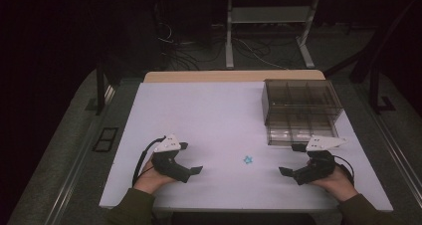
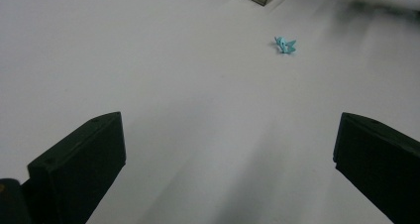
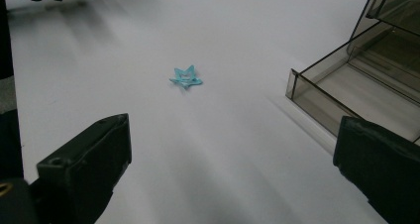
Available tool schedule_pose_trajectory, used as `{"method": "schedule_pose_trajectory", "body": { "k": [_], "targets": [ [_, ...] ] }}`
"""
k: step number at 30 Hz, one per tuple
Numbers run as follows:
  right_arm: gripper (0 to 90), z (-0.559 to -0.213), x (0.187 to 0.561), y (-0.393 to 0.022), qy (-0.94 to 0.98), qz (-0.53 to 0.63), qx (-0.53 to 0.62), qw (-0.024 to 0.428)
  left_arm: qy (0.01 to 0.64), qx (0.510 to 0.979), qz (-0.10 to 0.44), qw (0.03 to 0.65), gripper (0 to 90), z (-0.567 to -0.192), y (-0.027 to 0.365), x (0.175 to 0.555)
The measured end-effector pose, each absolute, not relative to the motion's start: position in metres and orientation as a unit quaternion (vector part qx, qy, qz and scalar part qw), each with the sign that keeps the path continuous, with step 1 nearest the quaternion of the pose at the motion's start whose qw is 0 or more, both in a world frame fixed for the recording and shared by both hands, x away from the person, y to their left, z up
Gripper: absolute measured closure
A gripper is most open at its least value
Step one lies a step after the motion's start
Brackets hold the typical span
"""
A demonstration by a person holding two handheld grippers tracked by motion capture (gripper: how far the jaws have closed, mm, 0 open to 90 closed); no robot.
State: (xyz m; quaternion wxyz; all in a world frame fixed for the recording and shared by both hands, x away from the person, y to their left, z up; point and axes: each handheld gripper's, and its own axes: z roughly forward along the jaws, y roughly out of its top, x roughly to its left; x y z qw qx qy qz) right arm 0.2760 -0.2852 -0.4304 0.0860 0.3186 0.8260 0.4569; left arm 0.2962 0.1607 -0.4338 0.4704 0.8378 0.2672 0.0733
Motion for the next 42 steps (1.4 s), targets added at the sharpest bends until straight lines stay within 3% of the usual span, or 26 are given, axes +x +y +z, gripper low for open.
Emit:
{"method": "schedule_pose_trajectory", "body": {
  "k": [42],
  "targets": [
    [1.0,-0.425,0.285,-0.272,0.824,0.47,0.309,0.063,0.268,0.836,0.066,0.474,0.0,-0.436,0.162,0.292]
  ]
}}
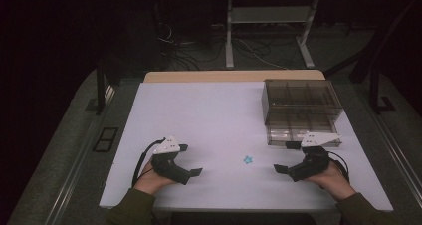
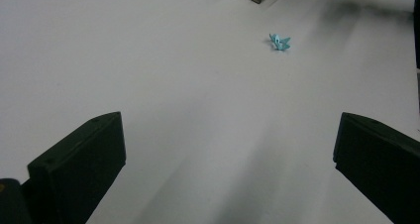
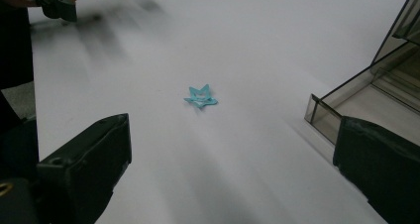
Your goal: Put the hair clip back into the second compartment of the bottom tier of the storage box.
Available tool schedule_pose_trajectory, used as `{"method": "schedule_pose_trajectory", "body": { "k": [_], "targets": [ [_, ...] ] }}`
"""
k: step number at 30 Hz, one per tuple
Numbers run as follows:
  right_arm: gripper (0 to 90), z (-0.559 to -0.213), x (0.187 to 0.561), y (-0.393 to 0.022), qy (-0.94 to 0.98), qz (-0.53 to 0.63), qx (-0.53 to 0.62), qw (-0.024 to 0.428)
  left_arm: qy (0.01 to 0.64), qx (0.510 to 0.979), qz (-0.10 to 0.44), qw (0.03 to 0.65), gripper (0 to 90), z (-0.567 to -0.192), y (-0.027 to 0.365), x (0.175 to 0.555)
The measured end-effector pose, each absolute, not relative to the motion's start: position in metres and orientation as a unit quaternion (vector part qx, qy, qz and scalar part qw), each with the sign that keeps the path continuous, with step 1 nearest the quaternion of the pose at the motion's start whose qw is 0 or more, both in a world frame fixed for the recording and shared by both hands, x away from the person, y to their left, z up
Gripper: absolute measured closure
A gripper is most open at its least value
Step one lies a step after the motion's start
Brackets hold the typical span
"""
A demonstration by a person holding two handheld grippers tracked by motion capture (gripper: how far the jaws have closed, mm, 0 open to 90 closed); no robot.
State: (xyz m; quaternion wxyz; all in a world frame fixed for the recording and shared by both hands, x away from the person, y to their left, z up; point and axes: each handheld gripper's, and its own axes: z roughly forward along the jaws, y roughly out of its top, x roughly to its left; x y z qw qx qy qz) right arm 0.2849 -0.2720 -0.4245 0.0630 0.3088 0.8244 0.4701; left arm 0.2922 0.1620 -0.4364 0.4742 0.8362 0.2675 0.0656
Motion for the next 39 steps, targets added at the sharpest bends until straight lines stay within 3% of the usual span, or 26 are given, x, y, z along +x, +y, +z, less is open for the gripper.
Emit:
{"method": "schedule_pose_trajectory", "body": {
  "k": [5,39],
  "targets": [
    [4.3,-0.425,0.287,-0.27,0.828,0.468,0.304,0.051,0.27,0.836,0.065,0.474,0.0,-0.437,0.162,0.292],
    [4.4,-0.423,0.307,-0.246,0.841,0.463,0.277,0.035,0.266,0.838,0.062,0.472,0.0,-0.438,0.161,0.291]
  ]
}}
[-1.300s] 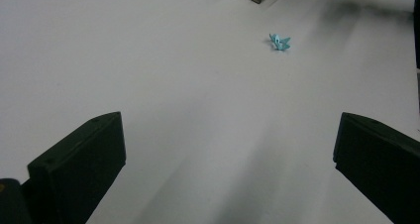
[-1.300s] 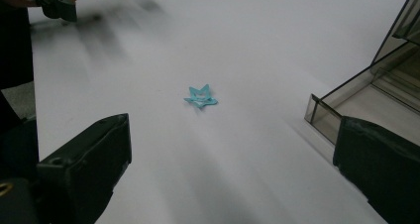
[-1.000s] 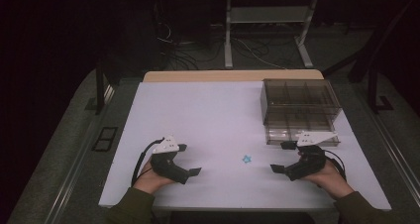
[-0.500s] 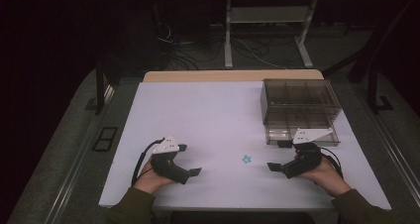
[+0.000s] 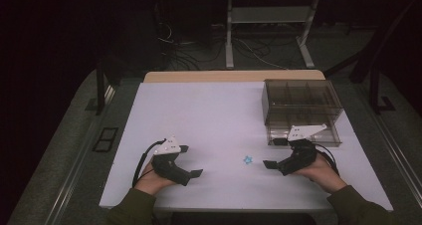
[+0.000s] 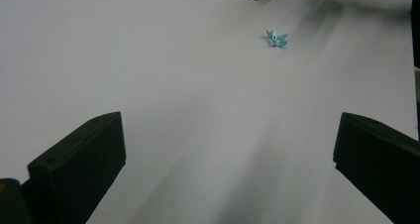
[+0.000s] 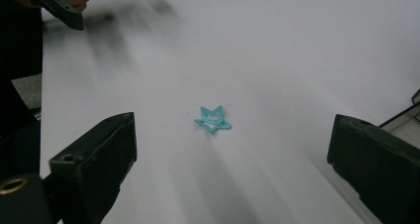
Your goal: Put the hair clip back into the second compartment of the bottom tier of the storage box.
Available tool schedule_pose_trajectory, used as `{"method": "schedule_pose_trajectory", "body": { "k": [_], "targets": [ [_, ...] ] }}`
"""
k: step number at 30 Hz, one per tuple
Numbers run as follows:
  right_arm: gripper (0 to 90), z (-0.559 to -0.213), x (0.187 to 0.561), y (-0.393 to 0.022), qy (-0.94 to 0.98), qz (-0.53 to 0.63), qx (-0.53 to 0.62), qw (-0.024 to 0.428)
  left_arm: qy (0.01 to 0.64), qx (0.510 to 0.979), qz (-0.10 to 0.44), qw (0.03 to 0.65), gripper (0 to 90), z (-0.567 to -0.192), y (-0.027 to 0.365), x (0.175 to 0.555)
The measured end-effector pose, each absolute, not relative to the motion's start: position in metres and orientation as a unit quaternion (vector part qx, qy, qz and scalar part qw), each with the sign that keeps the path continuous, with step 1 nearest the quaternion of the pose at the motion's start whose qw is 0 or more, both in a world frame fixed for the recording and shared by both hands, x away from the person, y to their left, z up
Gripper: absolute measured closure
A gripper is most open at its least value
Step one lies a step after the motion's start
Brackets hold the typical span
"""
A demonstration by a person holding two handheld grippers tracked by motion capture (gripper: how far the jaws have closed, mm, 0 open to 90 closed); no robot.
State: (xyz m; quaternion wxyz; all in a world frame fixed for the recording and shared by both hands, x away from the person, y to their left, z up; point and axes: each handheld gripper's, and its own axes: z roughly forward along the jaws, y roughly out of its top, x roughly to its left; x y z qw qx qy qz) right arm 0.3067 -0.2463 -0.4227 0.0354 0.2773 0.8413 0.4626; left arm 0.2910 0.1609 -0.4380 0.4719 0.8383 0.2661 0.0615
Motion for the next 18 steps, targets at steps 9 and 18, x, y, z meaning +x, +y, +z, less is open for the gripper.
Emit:
{"method": "schedule_pose_trajectory", "body": {
  "k": [9,18],
  "targets": [
    [4.4,-0.422,0.315,-0.238,0.841,0.464,0.274,0.031,0.265,0.837,0.06,0.476,0.0,-0.438,0.161,0.291],
    [5.8,-0.423,0.325,-0.227,0.844,0.464,0.266,0.028,0.266,0.835,0.059,0.478,0.0,-0.438,0.162,0.292]
  ]
}}
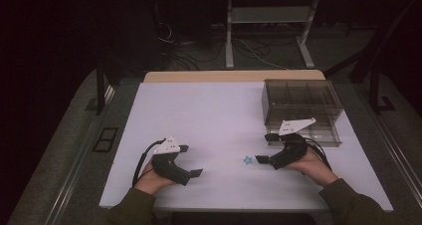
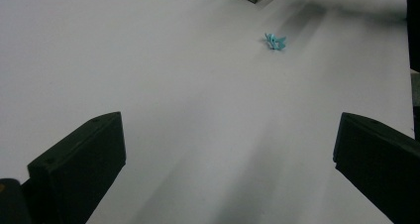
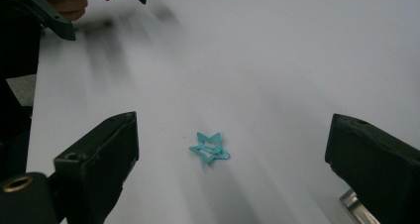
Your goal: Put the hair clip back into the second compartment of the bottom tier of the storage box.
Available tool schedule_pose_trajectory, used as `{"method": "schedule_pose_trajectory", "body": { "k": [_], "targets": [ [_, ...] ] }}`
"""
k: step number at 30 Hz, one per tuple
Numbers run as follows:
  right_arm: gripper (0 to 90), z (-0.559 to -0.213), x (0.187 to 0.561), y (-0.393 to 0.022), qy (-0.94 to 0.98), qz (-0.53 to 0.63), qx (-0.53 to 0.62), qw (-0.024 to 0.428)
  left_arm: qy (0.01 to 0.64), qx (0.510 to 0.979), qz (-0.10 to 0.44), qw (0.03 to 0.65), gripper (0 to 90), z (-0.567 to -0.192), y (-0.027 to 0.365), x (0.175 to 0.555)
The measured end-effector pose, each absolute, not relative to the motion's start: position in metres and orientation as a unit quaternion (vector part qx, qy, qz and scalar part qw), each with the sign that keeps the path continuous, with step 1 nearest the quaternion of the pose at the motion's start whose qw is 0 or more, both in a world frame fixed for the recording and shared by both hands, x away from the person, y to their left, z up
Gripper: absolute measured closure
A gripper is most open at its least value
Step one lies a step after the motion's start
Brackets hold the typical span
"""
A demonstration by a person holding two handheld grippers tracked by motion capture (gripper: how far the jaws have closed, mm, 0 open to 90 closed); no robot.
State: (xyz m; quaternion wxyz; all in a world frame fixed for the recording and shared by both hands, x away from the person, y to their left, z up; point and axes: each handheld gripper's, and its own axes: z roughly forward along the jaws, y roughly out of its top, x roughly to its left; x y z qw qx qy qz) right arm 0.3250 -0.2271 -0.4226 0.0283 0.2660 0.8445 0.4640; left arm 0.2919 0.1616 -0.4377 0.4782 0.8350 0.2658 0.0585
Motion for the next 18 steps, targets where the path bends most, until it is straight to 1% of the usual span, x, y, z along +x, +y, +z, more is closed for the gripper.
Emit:
{"method": "schedule_pose_trajectory", "body": {
  "k": [10,11,15,18],
  "targets": [
    [6.7,-0.4232,0.3297,-0.2219,0.848,0.461,0.26,0.028,0.263,0.837,0.059,0.477,0.0,-0.4376,0.1614,0.2917],
    [13.7,-0.4233,0.3298,-0.2218,0.849,0.462,0.256,0.026,0.263,0.837,0.058,0.477,0.0,-0.4375,0.1612,0.2917],
    [13.9,-0.4236,0.3305,-0.2205,0.848,0.464,0.255,0.025,0.263,0.836,0.057,0.477,0.0,-0.4377,0.1609,0.292],
    [16.1,-0.4232,0.3325,-0.2178,0.851,0.462,0.25,0.022,0.263,0.836,0.057,0.478,0.0,-0.4375,0.1608,0.2922]
  ]
}}
